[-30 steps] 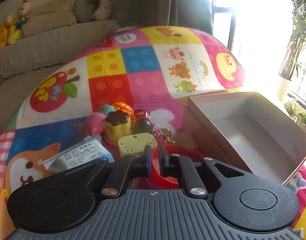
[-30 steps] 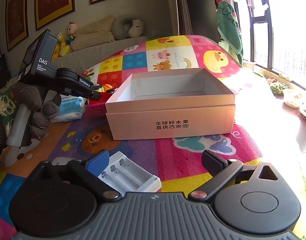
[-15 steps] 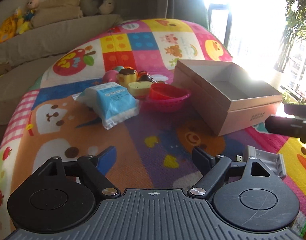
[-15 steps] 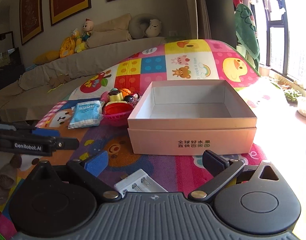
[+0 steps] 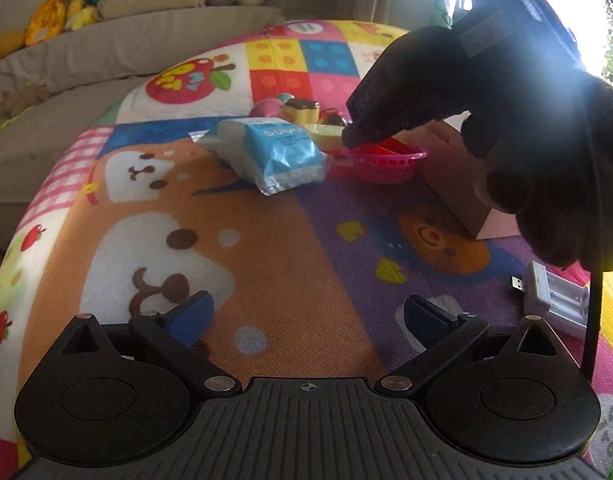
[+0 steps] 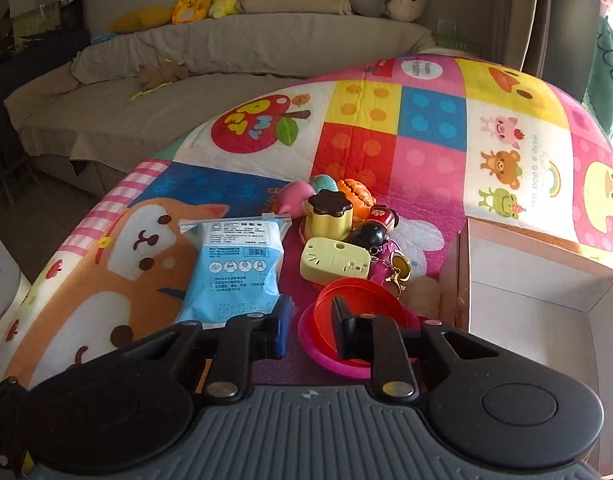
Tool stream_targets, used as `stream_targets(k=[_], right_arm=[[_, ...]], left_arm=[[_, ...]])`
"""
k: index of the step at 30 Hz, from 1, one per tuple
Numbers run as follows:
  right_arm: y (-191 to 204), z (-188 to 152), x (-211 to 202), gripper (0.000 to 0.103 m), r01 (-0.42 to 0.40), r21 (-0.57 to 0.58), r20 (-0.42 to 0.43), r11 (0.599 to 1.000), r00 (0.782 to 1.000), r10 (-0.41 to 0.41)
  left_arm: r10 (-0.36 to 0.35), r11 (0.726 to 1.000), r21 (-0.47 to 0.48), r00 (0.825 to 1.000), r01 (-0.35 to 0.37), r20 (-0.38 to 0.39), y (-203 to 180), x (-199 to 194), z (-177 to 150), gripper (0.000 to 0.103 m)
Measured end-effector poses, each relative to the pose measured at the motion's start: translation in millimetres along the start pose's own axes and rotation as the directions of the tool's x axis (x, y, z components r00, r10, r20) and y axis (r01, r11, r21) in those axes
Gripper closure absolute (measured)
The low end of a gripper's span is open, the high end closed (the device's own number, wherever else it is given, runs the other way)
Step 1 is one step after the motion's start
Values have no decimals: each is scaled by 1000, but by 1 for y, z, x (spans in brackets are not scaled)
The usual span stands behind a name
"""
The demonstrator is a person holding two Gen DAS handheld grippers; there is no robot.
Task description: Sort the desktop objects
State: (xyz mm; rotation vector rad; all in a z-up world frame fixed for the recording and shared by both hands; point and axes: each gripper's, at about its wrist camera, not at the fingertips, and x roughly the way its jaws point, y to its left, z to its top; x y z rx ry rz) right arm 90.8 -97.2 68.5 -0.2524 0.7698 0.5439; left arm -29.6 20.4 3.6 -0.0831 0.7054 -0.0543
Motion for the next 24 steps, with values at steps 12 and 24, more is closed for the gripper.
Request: stream_targets(k=[12,24], right_arm=[[0,-7,-115,100,-109,-60,195,992,973,119],[-36,-97,-145,36,-82,22,165,996,983,77]], left_arm=[[10,1000,9,1000,-10,-5,-3,1,0,0],[51,996,74,998,-48,-31,-10,6,1,0]])
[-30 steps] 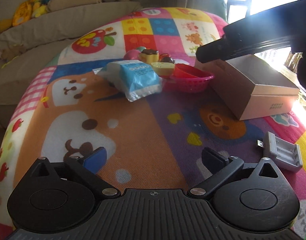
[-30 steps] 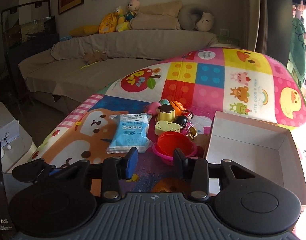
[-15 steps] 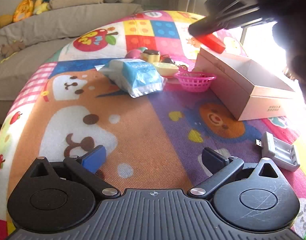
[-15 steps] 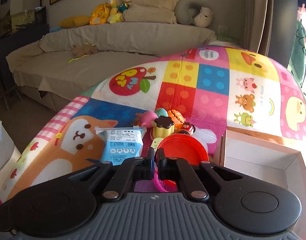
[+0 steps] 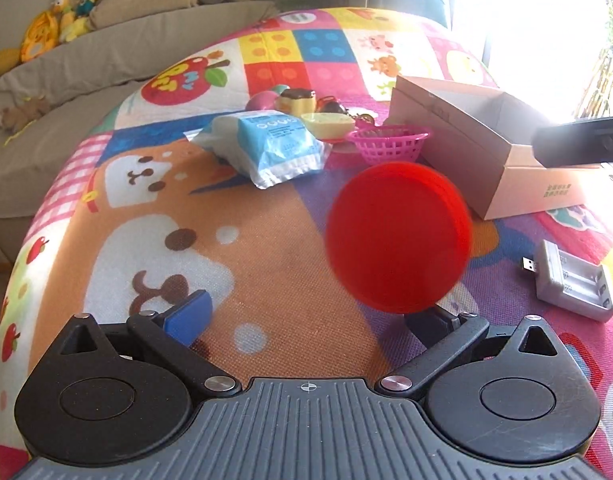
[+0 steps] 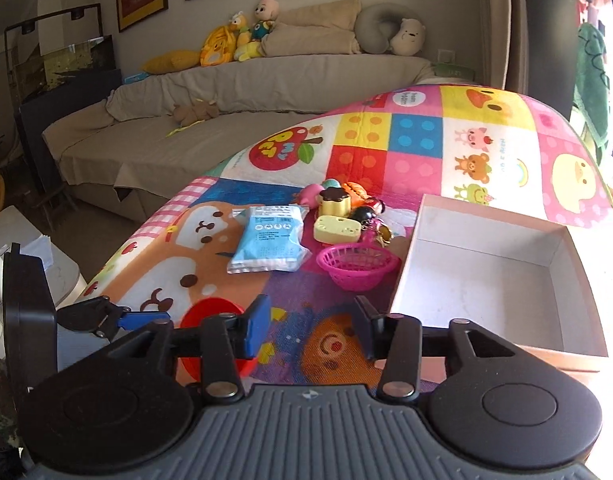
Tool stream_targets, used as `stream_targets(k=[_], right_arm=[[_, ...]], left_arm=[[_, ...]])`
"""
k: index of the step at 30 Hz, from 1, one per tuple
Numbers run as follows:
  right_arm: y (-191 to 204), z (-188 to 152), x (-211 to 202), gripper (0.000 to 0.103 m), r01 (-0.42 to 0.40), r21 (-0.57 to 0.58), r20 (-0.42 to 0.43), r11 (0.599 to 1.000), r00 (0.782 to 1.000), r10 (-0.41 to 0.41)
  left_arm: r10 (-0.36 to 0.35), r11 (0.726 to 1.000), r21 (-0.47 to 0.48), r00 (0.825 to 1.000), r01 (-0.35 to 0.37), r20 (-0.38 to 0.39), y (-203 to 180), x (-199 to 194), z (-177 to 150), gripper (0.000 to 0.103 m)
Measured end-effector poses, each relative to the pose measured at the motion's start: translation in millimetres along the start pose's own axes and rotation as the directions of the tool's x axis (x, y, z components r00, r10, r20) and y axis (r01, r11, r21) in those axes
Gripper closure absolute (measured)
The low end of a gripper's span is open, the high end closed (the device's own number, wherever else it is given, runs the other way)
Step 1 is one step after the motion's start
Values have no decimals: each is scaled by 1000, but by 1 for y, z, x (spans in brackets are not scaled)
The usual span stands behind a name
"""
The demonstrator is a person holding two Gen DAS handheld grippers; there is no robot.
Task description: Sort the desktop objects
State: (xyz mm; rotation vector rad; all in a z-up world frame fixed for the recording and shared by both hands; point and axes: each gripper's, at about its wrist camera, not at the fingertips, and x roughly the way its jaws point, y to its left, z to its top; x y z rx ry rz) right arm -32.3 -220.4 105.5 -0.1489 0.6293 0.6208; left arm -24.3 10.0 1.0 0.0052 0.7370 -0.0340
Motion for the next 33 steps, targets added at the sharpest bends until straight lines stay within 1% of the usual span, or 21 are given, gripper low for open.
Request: stream_targets(k=[1,2,3,6,10,12,13,14,16,17,18,19,20,21,23,24,26,28,29,30,33], right_arm=[[-3,-8,-4,30,17,2,-5,1000,1000,-17],[-6,-19,-7,21,30,1,-21,1000,999,-30],[-8,-32,-10,18,40,-2,-42,999,998,-40],[-10,-63,-14,17,67,-40,-98,997,993,-71],[-14,-91,-17,17,130,-84,-128,988,982,-140],[-19,-100,-18,17,195,-115,-127,974,970,-209],[-23,-104,-17,17,256,-144,-113,956,955,-273],[-27,-106,-17,14,319,-166,-89,933,938,-336],[-37,-107,-15,14,447,-183,-54,875,885,-463],[-43,-106,-14,14,498,-175,-41,850,858,-511],[-50,-105,-17,14,501,-141,-38,854,859,-510],[-55,-102,-22,14,474,-93,-42,876,877,-479],[-60,-99,-27,13,425,-34,-46,904,903,-427],[-62,-97,-30,10,377,9,-44,926,925,-376],[-58,-94,-32,3,292,54,-28,955,956,-291],[-54,-93,-31,2,255,67,-21,964,967,-255],[-46,-89,-26,0,201,92,-20,975,980,-200],[-40,-87,-21,0,174,88,-21,981,985,-172],[-37,-87,-16,0,168,76,-29,983,986,-166],[-36,-86,-12,0,167,67,-38,984,986,-164],[-36,-84,3,0,153,61,-75,986,986,-148]], left_arm=[[0,1000,0,1000,0,0,0,0,0,0],[1,1000,1,1000,-1,0,0,0,0,0],[1,1000,2,1000,-1,0,0,0,0,0],[-2,1000,3,1000,2,1,0,1,1,0],[-3,1000,2,1000,3,2,-1,1,1,0],[-7,1000,1,1000,7,4,-1,0,1,0],[-11,1000,0,1000,11,4,-1,-1,1,0],[-22,1000,-1,1000,22,8,0,-2,2,0],[-67,998,-10,998,67,19,0,-5,4,0],[-97,995,-12,995,97,26,-1,-7,5,0],[-121,993,-7,992,121,37,-3,-9,8,0],[-132,991,6,990,132,52,-7,-11,10,0],[-129,992,25,989,127,68,-13,-12,14,0],[-117,993,44,990,113,79,-18,-11,18,0],[-92,993,81,992,85,89,-29,-3,26,0],[-78,993,90,993,70,88,-33,3,29,0],[-65,993,104,996,57,66,-38,16,35,0],[-66,992,111,997,61,41,-41,27,38,1],[-63,992,115,998,59,29,-42,30,39,5],[-59,991,120,998,57,14,-43,33,39,15],[-65,992,107,998,64,5,-40,34,37,21]])
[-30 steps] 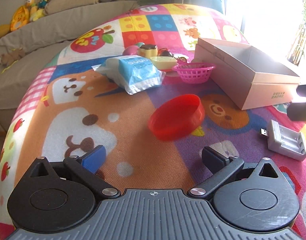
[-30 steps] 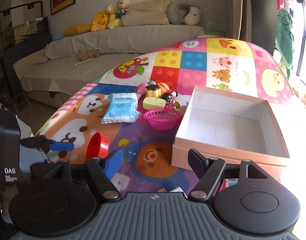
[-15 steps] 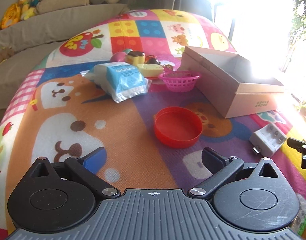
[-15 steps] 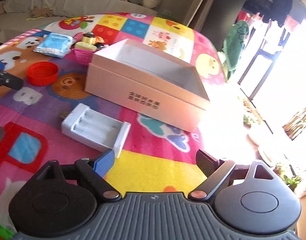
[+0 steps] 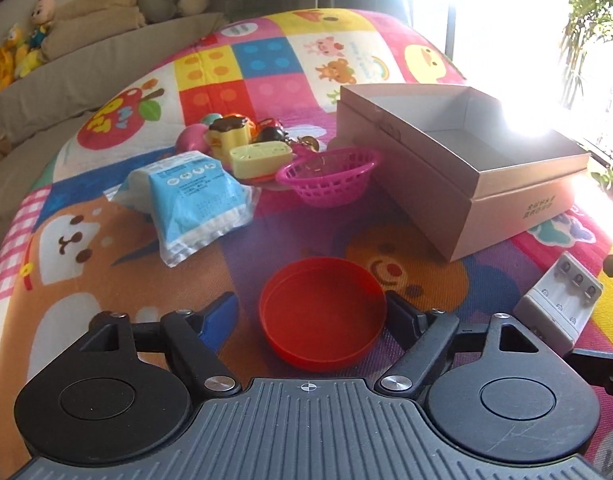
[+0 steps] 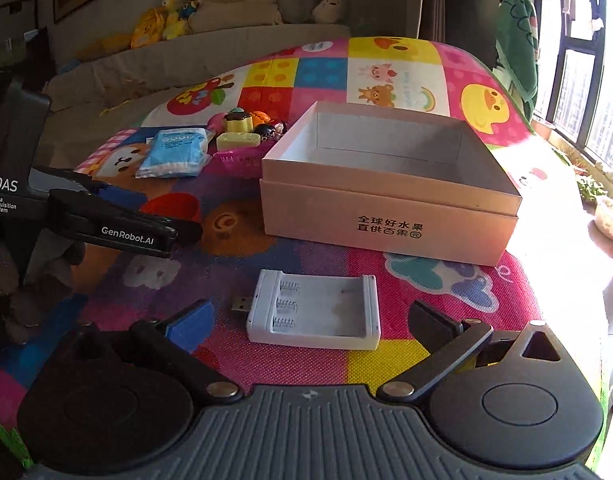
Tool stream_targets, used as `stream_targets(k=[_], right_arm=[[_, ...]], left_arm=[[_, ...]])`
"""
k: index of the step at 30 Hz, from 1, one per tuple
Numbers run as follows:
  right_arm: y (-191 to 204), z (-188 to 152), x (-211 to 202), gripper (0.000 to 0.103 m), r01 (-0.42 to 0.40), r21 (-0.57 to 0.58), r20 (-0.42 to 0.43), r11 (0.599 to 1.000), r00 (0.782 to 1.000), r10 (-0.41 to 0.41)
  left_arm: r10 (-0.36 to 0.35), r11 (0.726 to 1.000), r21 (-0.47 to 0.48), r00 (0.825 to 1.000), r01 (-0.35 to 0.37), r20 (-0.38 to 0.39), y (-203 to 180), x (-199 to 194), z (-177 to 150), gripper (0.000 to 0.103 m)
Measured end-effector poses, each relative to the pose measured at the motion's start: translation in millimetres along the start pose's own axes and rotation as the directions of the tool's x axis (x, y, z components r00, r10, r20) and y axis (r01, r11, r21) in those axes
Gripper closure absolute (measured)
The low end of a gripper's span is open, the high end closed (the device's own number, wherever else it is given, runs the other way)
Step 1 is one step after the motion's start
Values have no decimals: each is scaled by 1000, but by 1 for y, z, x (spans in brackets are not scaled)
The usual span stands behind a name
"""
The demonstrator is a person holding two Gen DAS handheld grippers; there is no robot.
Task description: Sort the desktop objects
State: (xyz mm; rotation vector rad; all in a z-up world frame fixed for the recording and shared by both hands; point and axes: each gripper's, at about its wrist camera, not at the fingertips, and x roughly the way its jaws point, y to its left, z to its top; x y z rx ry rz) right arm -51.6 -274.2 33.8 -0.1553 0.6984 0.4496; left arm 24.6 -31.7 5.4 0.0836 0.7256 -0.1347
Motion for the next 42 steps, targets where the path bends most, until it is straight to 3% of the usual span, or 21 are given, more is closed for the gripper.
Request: stream_targets(k=[3,7,9,13,16,20,23,25,28,31,34,38,40,42], right_arm=[[1,4,15,0,3,-5,-18,1000,1000,-3],[-3,7,31,0,17,47,-71,999,997,-14],[-3,6,26,12,14,45,-62,999,998,-11],[1,7,-2,12,-7,-19,-28,1000,1000,6],[-4,27,-38,12,34,-70,102,997,994,-27],[-18,70,-62,12,209,-113,290,971,942,-169],[-28,96,-49,12,263,-113,324,958,921,-215],[-36,108,-33,10,251,-114,315,961,927,-204],[-46,111,-16,6,216,-71,241,974,951,-193],[-43,94,-15,6,186,-81,228,979,960,-163],[-24,73,-19,6,178,-130,216,975,965,-147],[21,67,-14,7,182,-269,239,946,964,-117],[48,66,-5,15,190,-367,252,910,963,-99],[77,66,13,38,191,-461,230,867,969,-91]], left_arm=[[-14,1000,-10,1000,14,7,3,-6,-4,34],[-29,1000,7,1000,29,12,4,-16,-12,34],[-38,999,17,999,38,18,3,-23,-16,34],[-111,994,4,991,111,72,1,-43,-5,34],[-209,978,28,963,207,168,-8,-63,28,34],[-310,951,81,908,300,280,-27,-71,97,34],[-341,940,122,886,319,314,-45,-62,148,31],[-316,949,112,895,296,315,-52,-50,170,19],[-266,963,55,907,263,326,-37,-43,166,10],[-201,976,-19,933,217,297,-6,-35,132,7],[-65,993,-82,968,88,243,19,-21,87,7],[95,980,-191,978,-59,187,59,-9,38,7],[156,960,-259,973,-108,170,77,-8,21,7],[200,934,-331,966,-137,162,96,-9,9,7]])
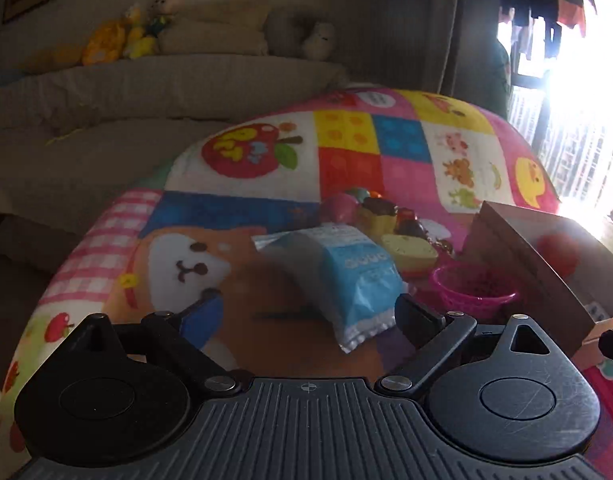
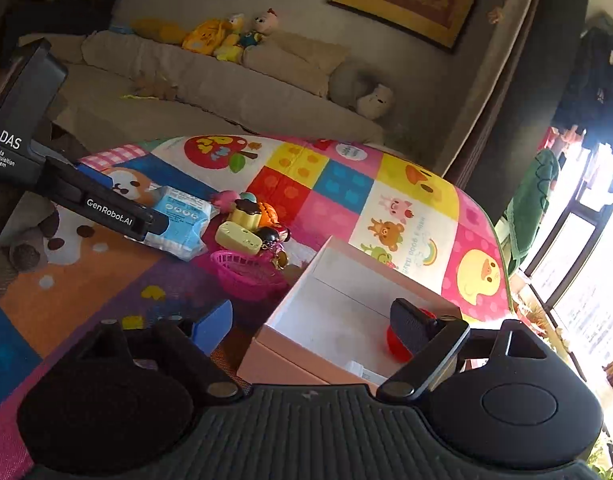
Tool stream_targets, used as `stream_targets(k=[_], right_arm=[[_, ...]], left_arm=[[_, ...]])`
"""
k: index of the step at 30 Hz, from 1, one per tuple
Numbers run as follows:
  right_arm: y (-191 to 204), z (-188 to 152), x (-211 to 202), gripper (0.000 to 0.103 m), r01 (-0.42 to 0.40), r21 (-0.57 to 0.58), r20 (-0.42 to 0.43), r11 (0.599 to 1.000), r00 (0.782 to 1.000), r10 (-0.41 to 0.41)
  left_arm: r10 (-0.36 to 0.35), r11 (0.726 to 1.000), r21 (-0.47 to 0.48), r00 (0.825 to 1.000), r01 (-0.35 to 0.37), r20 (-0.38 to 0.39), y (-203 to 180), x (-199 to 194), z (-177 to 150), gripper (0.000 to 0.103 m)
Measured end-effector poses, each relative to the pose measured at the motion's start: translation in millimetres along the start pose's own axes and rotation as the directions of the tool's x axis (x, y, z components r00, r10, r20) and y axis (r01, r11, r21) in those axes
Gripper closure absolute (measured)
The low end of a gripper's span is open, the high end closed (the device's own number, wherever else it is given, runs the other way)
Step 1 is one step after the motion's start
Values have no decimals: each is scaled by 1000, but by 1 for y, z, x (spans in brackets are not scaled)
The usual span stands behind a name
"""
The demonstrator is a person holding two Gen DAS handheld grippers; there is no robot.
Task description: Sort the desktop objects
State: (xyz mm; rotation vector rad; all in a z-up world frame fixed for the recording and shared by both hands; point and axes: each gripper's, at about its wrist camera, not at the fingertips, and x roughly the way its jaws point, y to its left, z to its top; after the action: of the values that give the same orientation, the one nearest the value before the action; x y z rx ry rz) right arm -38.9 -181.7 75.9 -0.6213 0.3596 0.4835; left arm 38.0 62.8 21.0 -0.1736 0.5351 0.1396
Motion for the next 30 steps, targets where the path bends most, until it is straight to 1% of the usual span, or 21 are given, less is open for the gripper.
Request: stream_targets(k=[1,2,3,4,6,8,10,11,12,14,16,18,19,21,23,24,25,26,28,29,30], right_arm=[[13,5,10,45,-8,-37,-18,999,1000,7],[25,9,21,55,-14,-65,-36,998,999,12],[36,14,34,60,-19,-94,-52,995,999,14],[45,18,45,60,-15,-125,-61,992,998,7],[65,23,69,60,34,-207,-66,978,997,-48],[79,24,90,60,89,-283,-73,955,991,-114],[84,25,106,61,103,-312,-94,944,986,-139],[84,25,112,69,95,-312,-112,945,984,-136],[83,26,115,78,83,-301,-126,950,984,-126],[77,29,110,87,60,-257,-140,965,985,-98],[69,33,93,91,9,-185,-145,983,989,-37],[57,35,67,93,-84,-79,-152,993,986,72],[51,35,55,94,-141,-21,-158,990,978,136],[39,33,29,94,-254,89,-153,963,952,265],[33,28,2,94,-349,146,-118,925,923,367],[32,26,-8,94,-370,150,-98,917,917,386],[32,24,-16,94,-359,137,-82,923,925,372],[35,23,-20,94,-318,101,-64,943,944,325],[43,22,-18,85,-207,14,-40,978,977,208],[49,21,-8,69,-128,-42,-28,991,992,127],[53,20,2,51,-81,-85,-13,993,997,80]], left_arm=[[18,999,-33,1000,-18,14,10,-3,-1,7],[32,998,-54,999,-30,30,16,-6,-2,6],[41,997,-69,998,-38,45,20,-6,-3,6],[52,995,-86,996,-46,67,25,-8,-3,5],[66,993,-106,995,-58,78,32,-9,-6,4],[47,991,-132,997,-38,67,37,-8,-5,4],[40,989,-148,997,-30,70,40,-8,-6,4],[37,988,-153,997,-26,72,41,-8,-6,3],[33,988,-156,997,-21,73,41,-8,-6,3],[31,987,-158,997,-19,72,41,-7,-6,3],[30,988,-156,997,-19,71,41,-7,-7,3],[33,988,-151,997,-21,73,40,-7,-7,3],[34,989,-148,997,-22,75,39,-7,-7,3],[37,990,-136,996,-26,78,37,-8,-8,3],[42,992,-120,996,-32,84,34,-8,-8,3],[46,993,-111,995,-36,86,32,-9,-9,3],[51,994,-103,995,-41,89,30,-9,-9,3],[57,994,-94,994,-48,93,28,-9,-9,3],[63,995,-79,993,-55,98,25,-10,-10,2],[63,996,-73,993,-56,101,24,-10,-10,2],[62,996,-71,993,-55,102,24,-10,-10,2]])
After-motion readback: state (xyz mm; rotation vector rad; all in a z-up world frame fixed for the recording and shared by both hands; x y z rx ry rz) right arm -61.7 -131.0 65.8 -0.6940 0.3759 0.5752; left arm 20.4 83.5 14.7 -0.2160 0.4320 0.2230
